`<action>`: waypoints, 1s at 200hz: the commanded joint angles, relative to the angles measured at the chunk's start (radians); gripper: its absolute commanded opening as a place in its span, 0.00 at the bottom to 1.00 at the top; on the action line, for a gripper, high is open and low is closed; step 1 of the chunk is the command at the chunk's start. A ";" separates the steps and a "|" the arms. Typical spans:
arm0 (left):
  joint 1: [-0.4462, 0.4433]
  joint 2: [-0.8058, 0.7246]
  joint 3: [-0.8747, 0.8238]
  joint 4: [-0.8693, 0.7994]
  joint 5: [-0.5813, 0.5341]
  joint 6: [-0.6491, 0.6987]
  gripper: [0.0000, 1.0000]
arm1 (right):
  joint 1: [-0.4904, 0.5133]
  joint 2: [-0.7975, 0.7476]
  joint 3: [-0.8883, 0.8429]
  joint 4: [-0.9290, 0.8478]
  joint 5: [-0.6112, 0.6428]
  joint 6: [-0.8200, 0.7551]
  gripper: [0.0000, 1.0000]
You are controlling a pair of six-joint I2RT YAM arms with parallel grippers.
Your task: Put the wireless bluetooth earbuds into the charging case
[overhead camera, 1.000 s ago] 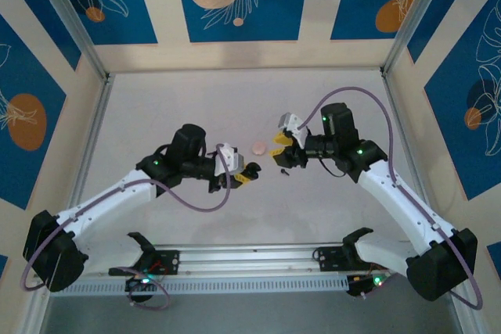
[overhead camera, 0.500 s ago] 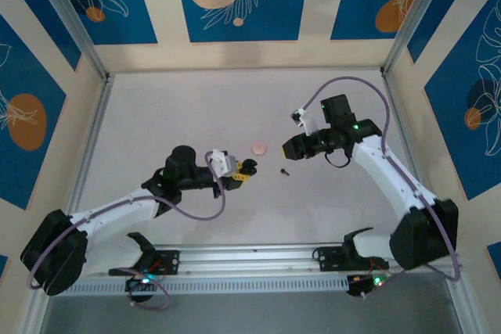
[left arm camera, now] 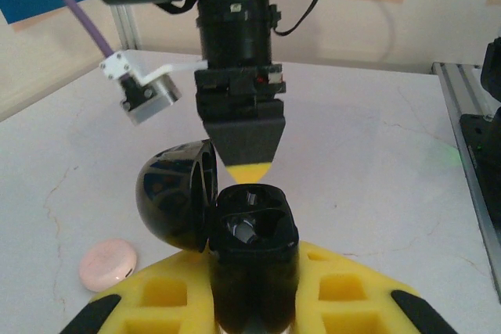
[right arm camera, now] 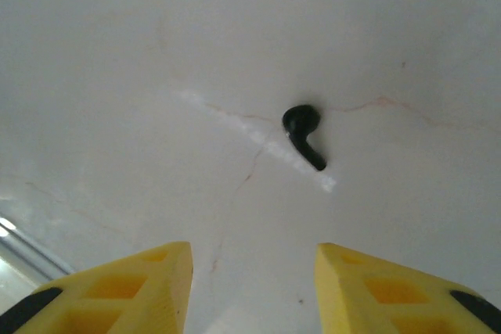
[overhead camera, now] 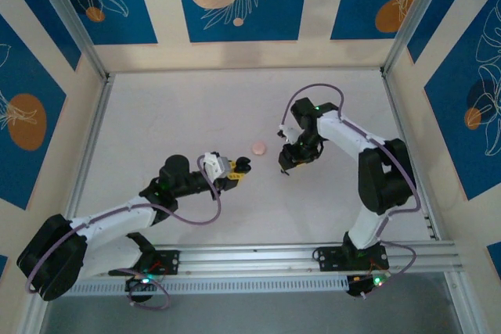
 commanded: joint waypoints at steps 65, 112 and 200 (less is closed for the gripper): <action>-0.003 -0.020 -0.009 0.021 -0.020 -0.022 0.19 | 0.059 0.217 0.154 -0.065 0.154 -0.098 0.44; -0.001 -0.024 -0.003 0.005 -0.023 -0.024 0.19 | 0.079 0.268 0.174 -0.055 0.141 -0.104 0.42; 0.002 -0.023 0.014 -0.023 -0.023 -0.022 0.19 | 0.090 0.310 0.173 -0.024 0.129 -0.093 0.34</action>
